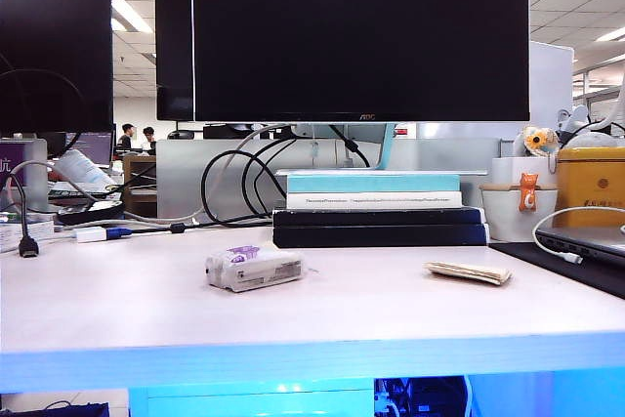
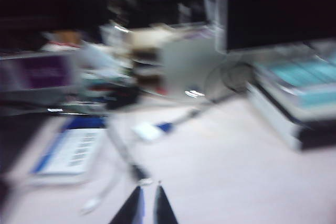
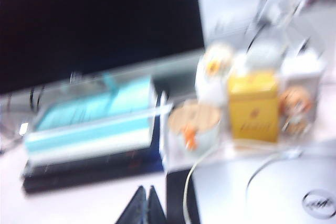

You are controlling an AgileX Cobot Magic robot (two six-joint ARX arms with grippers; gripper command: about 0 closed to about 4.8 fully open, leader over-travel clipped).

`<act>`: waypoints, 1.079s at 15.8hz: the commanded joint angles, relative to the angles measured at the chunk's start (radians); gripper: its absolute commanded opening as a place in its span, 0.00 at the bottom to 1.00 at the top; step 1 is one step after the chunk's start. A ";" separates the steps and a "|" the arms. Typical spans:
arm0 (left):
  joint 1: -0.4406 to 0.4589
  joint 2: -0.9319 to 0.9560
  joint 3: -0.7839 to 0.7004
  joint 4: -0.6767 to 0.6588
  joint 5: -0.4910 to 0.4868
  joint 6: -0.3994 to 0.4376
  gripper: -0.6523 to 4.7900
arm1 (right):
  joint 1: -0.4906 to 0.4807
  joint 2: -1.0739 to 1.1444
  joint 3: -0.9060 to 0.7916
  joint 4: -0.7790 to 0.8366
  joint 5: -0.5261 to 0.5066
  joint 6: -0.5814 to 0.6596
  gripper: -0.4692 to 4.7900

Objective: Pick up a packet of tissues from the table with the left hand, then take a tissue from it with the right hand.

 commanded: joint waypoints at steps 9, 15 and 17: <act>-0.006 -0.304 -0.224 -0.235 -0.121 -0.119 0.11 | 0.158 -0.460 -0.417 -0.063 0.231 0.066 0.09; -0.006 -0.304 -0.324 -0.201 -0.176 -0.123 0.14 | 0.164 -0.460 -0.417 -0.195 0.238 0.078 0.09; -0.006 -0.304 -0.323 -0.200 -0.177 -0.123 0.17 | 0.164 -0.460 -0.417 -0.192 0.238 0.078 0.09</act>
